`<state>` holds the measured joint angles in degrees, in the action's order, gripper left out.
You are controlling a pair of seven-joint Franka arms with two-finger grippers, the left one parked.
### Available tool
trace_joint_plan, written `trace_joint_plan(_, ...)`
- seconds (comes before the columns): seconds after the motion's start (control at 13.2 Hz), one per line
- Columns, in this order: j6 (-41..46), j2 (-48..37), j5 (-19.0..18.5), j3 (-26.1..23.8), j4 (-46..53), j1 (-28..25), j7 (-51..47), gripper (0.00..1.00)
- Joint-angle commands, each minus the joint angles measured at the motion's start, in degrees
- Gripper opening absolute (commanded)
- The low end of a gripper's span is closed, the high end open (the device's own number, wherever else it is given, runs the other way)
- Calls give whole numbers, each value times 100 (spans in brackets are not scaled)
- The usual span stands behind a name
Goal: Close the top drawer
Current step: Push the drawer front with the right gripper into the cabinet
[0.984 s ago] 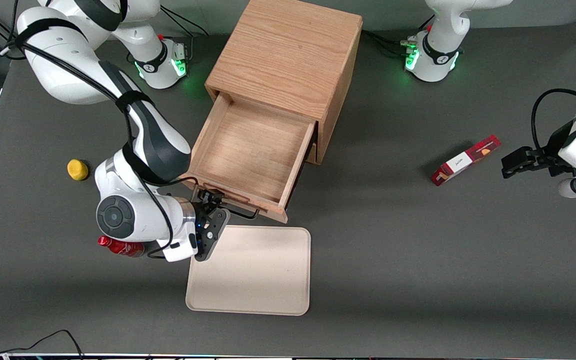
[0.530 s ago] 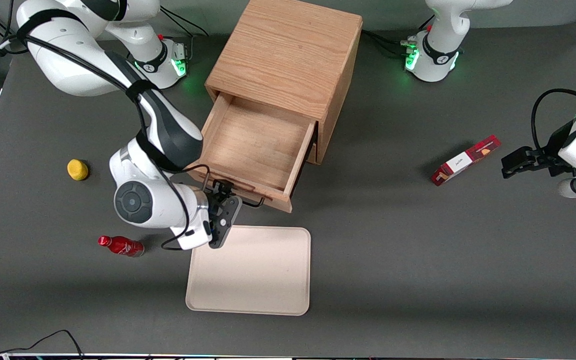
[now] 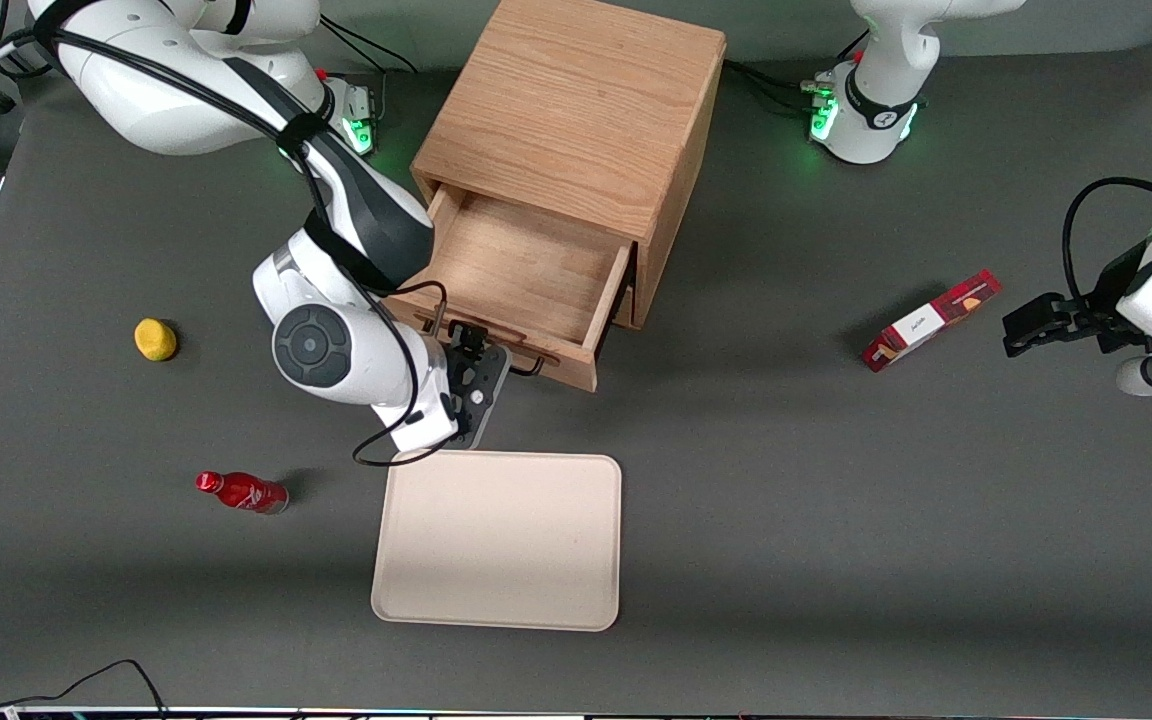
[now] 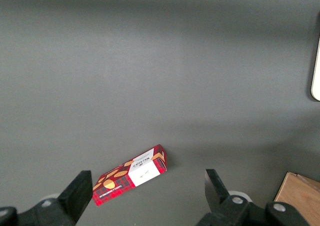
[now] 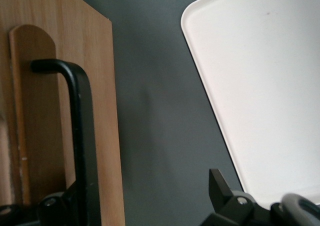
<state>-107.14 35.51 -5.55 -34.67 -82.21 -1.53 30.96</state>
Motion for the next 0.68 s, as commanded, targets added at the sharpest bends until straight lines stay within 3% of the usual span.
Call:
trace_joint_plan(0.0,-254,-457,71,-145,-664,126,-152,100)
trace_joint_plan(0.61,-921,-818,71,-724,-1639,223,-775,100)
